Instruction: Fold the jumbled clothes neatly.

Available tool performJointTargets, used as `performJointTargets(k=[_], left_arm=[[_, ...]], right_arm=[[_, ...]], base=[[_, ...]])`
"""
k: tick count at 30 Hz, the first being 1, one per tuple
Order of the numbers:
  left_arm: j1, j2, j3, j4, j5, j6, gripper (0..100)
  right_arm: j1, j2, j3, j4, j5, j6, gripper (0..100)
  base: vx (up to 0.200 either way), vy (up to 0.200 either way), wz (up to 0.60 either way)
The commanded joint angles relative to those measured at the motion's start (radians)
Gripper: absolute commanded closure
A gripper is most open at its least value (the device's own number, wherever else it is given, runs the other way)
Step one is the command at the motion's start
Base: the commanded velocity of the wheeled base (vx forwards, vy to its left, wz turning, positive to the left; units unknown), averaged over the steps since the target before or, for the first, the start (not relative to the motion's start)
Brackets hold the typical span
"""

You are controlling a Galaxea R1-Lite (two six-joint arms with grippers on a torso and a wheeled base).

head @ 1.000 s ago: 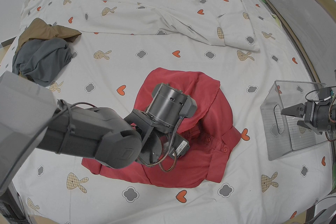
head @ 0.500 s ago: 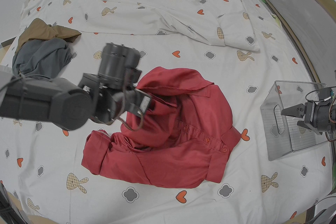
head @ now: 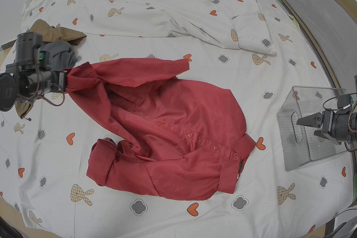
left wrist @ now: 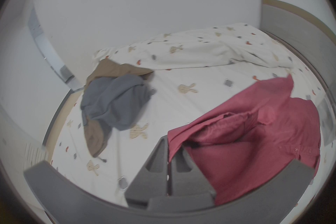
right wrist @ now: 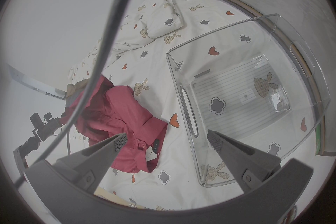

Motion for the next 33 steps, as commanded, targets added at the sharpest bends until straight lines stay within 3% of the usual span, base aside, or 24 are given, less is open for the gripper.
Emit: performJointTargets(k=[1, 4, 13, 14, 21, 24, 30, 31, 32, 33], left_arm=[[0.188, -0.059, 0.084, -0.004, -0.081, -0.023, 100], [0.287, -0.051, 0.104, -0.004, -0.098, -0.023, 100], [0.382, -0.031, 0.182, -0.007, -0.145, -0.021, 100], [0.382, -0.031, 0.182, -0.007, -0.145, -0.021, 0], [0.409, -0.020, 0.270, -0.077, -0.153, -0.030, 0], [0.406, -0.060, 0.287, -0.134, -0.205, -0.044, 0], [0.380, -0.303, 0.276, -0.087, -0.483, -0.148, 0], [0.380, -0.303, 0.276, -0.087, -0.483, -0.148, 0], [0.369, -0.361, 0.258, -0.022, -0.575, -0.161, 0], [0.340, -0.378, 0.244, 0.028, -0.616, -0.161, 0]], right_arm=[[0.037, 0.002, 0.008, 0.001, -0.001, 0.000, 0], [0.060, 0.002, 0.014, 0.001, -0.002, 0.000, 0], [0.091, 0.008, 0.020, 0.001, -0.004, 0.000, 0], [0.091, 0.008, 0.020, 0.001, -0.004, 0.000, 0], [0.100, 0.010, 0.026, 0.001, -0.004, 0.000, 0], [0.112, 0.010, 0.028, 0.001, -0.004, 0.000, 0], [0.120, 0.011, 0.036, -0.005, -0.004, 0.000, 0], [0.120, 0.011, 0.036, -0.005, -0.004, 0.000, 0], [0.122, 0.014, 0.037, -0.006, -0.002, -0.001, 0], [0.122, 0.014, 0.037, -0.008, -0.001, -0.001, 0]], base=[[0.000, 0.000, 0.00], [0.000, 0.000, 0.00], [0.000, 0.000, 0.00], [0.000, 0.000, 0.00], [0.000, 0.000, 0.00], [0.000, 0.000, 0.00], [0.000, 0.000, 0.00], [0.000, 0.000, 0.00], [0.000, 0.000, 0.00], [0.000, 0.000, 0.00]])
